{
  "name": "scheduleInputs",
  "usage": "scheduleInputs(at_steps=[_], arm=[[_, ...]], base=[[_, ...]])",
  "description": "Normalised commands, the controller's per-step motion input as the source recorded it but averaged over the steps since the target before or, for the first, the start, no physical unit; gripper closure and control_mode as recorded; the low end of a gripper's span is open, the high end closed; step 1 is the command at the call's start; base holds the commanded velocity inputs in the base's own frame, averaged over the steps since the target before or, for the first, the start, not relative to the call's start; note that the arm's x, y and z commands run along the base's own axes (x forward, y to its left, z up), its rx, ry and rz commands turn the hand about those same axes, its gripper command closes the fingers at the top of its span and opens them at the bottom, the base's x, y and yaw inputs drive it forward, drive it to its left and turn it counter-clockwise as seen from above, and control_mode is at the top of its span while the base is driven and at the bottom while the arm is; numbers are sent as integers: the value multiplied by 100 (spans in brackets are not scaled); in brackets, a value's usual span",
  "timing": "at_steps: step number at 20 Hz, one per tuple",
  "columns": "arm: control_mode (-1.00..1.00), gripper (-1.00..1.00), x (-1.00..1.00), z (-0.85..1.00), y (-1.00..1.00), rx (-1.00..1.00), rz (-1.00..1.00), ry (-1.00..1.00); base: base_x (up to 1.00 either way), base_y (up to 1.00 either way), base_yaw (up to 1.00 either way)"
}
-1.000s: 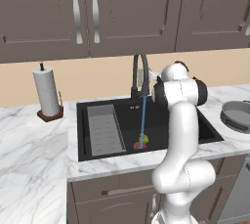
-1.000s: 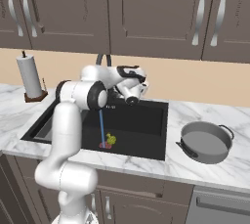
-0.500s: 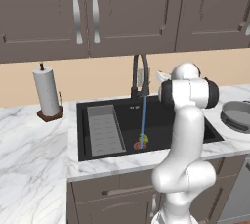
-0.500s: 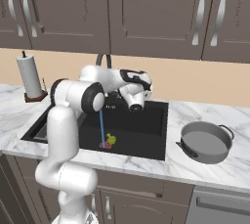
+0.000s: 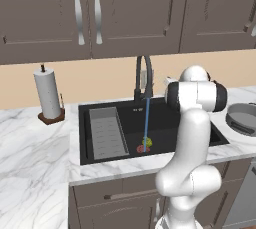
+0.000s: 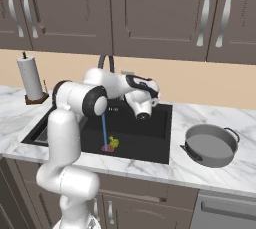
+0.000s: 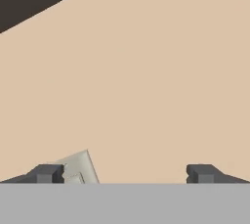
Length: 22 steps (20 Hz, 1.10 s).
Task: Dump the broccoli from the pot into the sink. Then turn on the water and wash the broccoli. Then turn off the water and put the broccoli back in the pot.
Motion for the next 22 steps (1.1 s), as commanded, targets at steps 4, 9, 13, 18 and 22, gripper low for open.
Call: scheduleInputs(at_steps=[4,9,13,18,22], arm=[[-100,-100,-1,-26,-1,-4,0,0],[-100,-100,0,-27,0,-3,0,1],[-100,-100,0,-27,0,-3,0,1],[-100,-100,12,-17,0,0,0,2],[-100,-100,25,-6,0,0,0,2]], base=[[0,0,0],[0,0,0],[0,0,0],[0,0,0],[0,0,0]])
